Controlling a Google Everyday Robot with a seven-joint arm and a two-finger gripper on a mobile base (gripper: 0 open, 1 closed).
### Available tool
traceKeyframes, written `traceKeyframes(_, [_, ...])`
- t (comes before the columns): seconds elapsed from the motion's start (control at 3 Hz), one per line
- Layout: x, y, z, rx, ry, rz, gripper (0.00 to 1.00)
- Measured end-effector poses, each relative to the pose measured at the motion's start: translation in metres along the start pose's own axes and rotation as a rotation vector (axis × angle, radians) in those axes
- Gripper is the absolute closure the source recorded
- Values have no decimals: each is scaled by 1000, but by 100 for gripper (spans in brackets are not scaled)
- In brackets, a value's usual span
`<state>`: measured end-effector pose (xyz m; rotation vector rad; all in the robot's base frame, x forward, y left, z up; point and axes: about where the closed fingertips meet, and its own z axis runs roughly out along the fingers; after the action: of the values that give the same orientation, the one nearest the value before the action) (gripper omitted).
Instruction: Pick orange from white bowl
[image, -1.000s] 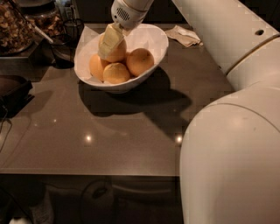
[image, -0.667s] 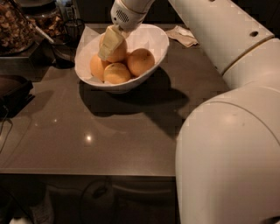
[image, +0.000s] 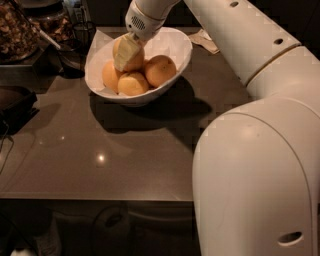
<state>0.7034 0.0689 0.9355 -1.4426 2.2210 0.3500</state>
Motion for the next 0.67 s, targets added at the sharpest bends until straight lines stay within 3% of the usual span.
traceKeyframes(0.67, [0,-2,1,14,-11,-2,91])
